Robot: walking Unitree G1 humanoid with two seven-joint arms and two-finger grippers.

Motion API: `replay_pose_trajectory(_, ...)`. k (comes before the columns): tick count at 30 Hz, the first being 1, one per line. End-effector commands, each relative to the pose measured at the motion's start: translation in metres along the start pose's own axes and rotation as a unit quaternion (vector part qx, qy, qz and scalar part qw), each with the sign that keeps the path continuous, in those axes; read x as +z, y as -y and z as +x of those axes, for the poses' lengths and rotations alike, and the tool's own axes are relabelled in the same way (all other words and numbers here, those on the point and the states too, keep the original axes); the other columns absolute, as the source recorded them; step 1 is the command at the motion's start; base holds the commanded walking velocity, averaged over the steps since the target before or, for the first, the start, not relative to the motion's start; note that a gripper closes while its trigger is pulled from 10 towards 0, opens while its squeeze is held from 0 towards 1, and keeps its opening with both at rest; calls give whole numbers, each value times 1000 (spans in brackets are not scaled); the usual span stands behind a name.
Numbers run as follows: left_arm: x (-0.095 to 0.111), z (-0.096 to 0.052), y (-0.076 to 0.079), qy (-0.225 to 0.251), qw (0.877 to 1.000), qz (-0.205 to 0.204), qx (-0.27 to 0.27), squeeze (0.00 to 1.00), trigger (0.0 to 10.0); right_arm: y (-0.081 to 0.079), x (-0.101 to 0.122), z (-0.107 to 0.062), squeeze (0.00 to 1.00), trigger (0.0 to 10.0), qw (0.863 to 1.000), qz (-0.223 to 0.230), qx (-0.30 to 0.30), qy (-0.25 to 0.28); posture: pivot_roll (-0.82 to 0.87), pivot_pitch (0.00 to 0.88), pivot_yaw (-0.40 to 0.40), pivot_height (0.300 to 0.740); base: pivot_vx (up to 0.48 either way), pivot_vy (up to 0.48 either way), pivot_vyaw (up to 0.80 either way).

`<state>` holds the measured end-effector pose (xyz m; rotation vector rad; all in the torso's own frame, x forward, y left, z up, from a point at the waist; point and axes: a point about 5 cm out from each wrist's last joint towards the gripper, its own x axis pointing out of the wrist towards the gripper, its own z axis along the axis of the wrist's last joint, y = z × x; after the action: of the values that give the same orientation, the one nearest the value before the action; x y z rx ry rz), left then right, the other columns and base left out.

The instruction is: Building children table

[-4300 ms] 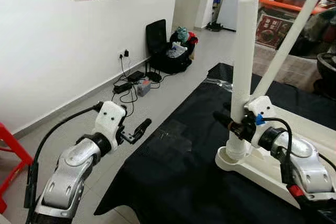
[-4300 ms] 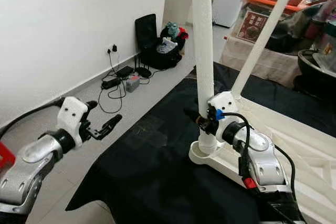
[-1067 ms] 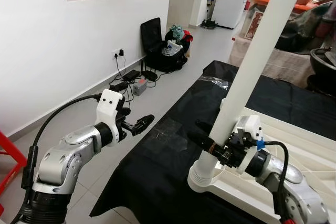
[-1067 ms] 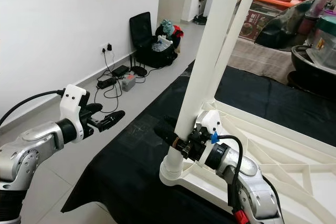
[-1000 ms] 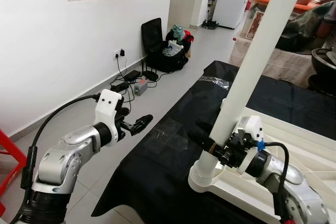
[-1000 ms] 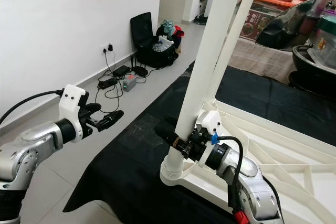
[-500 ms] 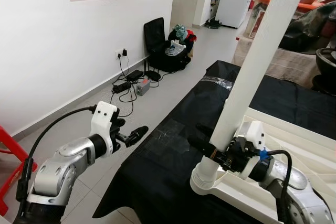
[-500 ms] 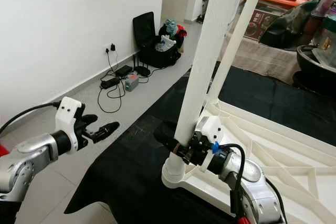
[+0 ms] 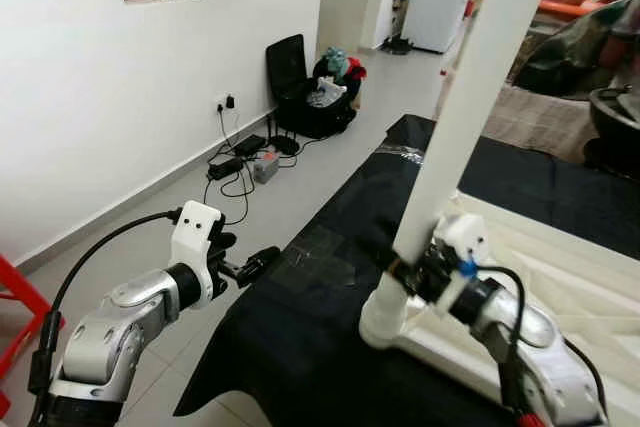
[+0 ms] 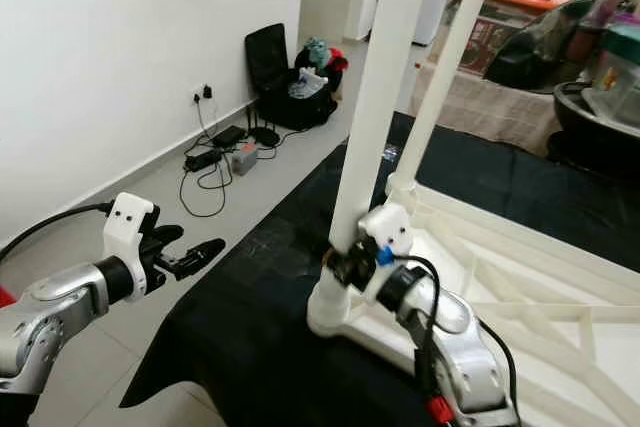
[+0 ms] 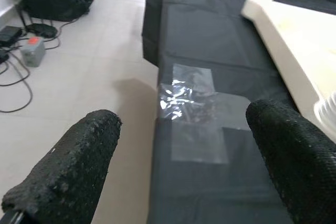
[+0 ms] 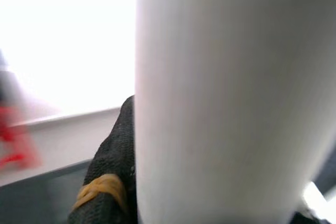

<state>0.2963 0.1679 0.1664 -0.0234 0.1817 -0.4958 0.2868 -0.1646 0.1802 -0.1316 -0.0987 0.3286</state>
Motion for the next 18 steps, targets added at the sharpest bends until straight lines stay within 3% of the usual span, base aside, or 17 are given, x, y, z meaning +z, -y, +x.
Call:
replay_pose_trajectory(1,-6,-2,-4,-6,1000,-5,15,0,10000,23,-21,-11,0,10000,989,-82,-97,-75,104,0,-80,740,0,0,0)
replay_pose_trajectory(3,-8,-2,-6,-9,999,-11,32,0,10000,28,-40,-25,0,10000,969,-63,-201,-131,102,0,-78,740,0,0,0)
replay_pose_trajectory(5,-9,-2,-9,-12,999,-11,45,0,10000,33,-48,-34,0,10000,956,-40,-251,-145,101,0,-80,740,0,0,0)
replay_pose_trajectory(14,-8,-2,-17,-14,998,-12,65,0,10000,38,-43,-33,0,10000,945,-27,-299,-129,96,0,-82,740,0,0,0)
replay_pose_trajectory(15,-9,-2,-17,-14,998,-15,66,0,10000,36,-40,-30,1000,10000,948,-25,-293,-124,96,0,-84,740,0,0,0)
replay_pose_trajectory(18,-9,-1,-16,-13,998,-18,67,0,10000,31,-35,-24,1000,10000,953,-23,-279,-115,97,0,-87,740,0,0,0)
